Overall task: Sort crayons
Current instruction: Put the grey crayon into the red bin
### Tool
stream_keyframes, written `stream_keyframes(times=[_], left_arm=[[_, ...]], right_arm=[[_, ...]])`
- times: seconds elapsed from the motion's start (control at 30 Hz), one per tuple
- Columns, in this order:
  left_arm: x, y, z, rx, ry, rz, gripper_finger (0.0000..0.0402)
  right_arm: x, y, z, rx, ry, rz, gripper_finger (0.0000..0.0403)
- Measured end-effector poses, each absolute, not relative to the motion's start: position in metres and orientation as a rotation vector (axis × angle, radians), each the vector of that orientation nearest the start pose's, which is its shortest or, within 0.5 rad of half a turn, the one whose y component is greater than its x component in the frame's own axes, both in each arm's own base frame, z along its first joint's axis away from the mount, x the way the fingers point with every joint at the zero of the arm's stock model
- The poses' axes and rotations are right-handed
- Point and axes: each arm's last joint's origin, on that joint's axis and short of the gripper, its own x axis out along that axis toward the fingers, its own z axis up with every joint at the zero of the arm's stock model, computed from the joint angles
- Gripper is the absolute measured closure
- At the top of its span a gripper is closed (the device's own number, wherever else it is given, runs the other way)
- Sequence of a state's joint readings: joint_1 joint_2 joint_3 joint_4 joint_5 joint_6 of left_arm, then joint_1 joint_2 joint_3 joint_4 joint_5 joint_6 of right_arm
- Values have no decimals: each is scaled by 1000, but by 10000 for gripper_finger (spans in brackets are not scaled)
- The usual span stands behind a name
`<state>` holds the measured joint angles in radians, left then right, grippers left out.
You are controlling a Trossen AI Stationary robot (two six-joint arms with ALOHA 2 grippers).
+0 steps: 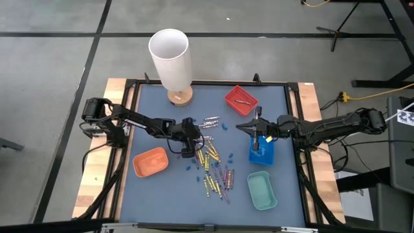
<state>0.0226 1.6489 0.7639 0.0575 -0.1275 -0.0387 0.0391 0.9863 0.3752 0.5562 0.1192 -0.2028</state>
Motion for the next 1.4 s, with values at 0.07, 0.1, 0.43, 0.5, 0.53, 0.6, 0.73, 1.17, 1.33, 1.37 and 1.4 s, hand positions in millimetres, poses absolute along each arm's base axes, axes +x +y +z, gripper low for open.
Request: stream_keyframes(times=[0.07, 0.1, 0.43, 0.5, 0.53, 0.6, 0.73, 1.17, 1.33, 1.37, 1.4], left_arm=[[308, 12, 144, -2, 820, 143, 278], [308, 12, 144, 2, 819, 136, 278], [308, 12, 144, 35, 821, 110, 278], [308, 12, 144, 36, 821, 109, 278], [308, 12, 144, 36, 821, 109, 278], [308, 12, 144, 37, 821, 109, 278], [309, 12, 142, 37, 825, 108, 278], [317, 12, 109, 34, 882, 98, 278], [317, 11, 107, 26, 891, 83, 278], [317, 11, 107, 25, 892, 81, 278], [317, 11, 106, 24, 893, 80, 278]], right_arm=[[206, 5, 227, -207, 62, -75, 384], [206, 5, 227, -207, 63, -74, 384], [206, 5, 227, -211, 62, -75, 384], [206, 5, 227, -211, 62, -75, 384], [206, 5, 227, -211, 62, -75, 384], [206, 5, 227, -211, 61, -75, 384], [206, 5, 227, -211, 60, -75, 384], [206, 5, 227, -211, 66, -74, 384], [206, 5, 227, -211, 67, -74, 384], [206, 5, 227, -211, 67, -74, 384], [206, 5, 227, -211, 68, -74, 384]])
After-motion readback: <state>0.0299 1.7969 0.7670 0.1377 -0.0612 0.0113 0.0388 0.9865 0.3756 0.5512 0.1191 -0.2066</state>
